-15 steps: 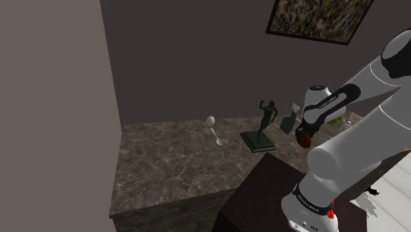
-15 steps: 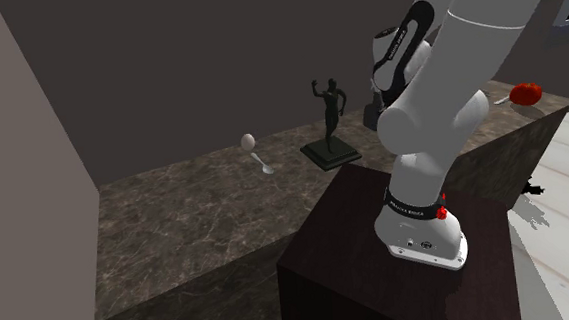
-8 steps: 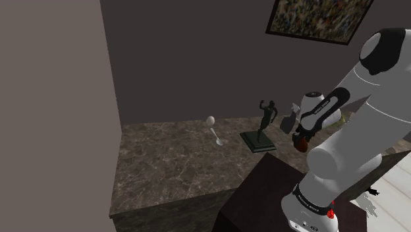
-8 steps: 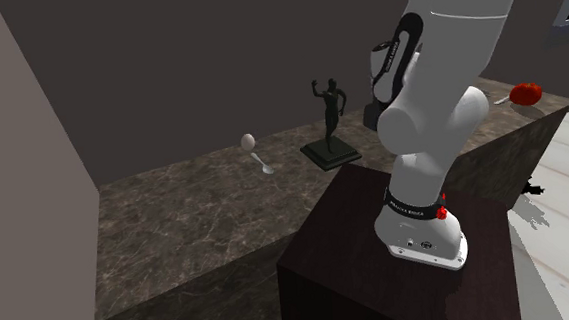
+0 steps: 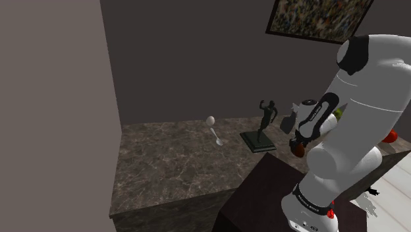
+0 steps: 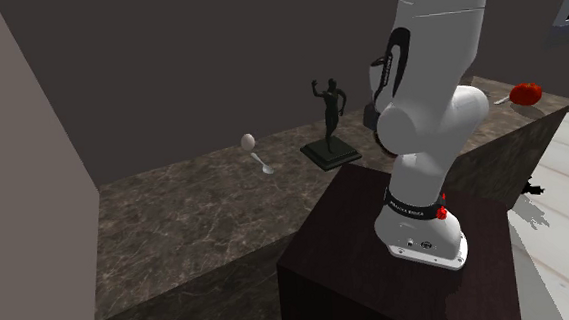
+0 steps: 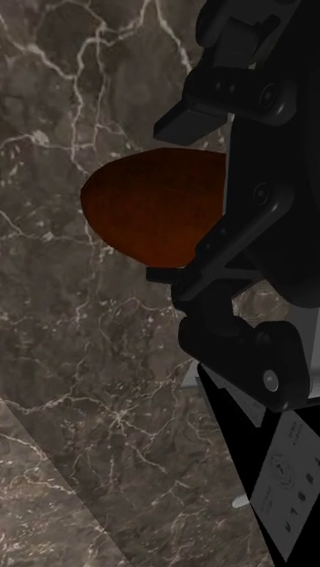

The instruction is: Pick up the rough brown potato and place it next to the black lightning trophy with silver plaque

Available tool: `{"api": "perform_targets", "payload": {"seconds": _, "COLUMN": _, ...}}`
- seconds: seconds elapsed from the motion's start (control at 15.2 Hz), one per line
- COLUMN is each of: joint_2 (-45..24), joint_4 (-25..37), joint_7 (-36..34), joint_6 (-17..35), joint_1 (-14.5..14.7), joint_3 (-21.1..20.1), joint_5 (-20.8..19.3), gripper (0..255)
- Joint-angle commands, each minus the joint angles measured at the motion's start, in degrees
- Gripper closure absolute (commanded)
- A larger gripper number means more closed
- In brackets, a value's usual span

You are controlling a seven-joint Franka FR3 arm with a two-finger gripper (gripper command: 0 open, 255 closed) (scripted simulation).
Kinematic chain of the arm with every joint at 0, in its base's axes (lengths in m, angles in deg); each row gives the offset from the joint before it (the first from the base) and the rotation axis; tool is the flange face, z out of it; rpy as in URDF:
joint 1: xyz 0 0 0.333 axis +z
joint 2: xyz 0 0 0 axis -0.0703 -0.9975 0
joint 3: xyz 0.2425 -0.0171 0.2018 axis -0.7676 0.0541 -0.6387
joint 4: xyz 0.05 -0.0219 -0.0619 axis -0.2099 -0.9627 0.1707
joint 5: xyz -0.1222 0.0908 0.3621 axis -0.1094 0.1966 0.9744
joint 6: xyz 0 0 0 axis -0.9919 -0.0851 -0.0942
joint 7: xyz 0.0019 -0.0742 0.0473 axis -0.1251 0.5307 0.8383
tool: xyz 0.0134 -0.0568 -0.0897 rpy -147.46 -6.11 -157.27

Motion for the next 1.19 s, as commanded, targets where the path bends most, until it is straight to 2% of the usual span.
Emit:
{"api": "perform_targets", "payload": {"seconds": 0.0, "joint_2": -2.5, "joint_4": 0.4, "joint_7": -1.1, "joint_6": 2.1, "joint_1": 0.0, "joint_3": -0.1, "joint_5": -0.3, "gripper": 255}}
{"api": "perform_targets", "payload": {"seconds": 0.53, "joint_2": -13.6, "joint_4": 2.9, "joint_7": -6.1, "joint_6": 10.8, "joint_1": 0.5, "joint_3": 0.1, "joint_5": -1.6, "gripper": 255}}
{"api": "perform_targets", "payload": {"seconds": 1.06, "joint_2": -13.6, "joint_4": 2.8, "joint_7": -6.0, "joint_6": 10.8, "joint_1": 0.6, "joint_3": 0.1, "joint_5": -1.5, "gripper": 255}}
{"api": "perform_targets", "payload": {"seconds": 1.12, "joint_2": -13.5, "joint_4": 2.8, "joint_7": -6.0, "joint_6": 10.7, "joint_1": 0.6, "joint_3": 0.1, "joint_5": -1.5, "gripper": 0}}
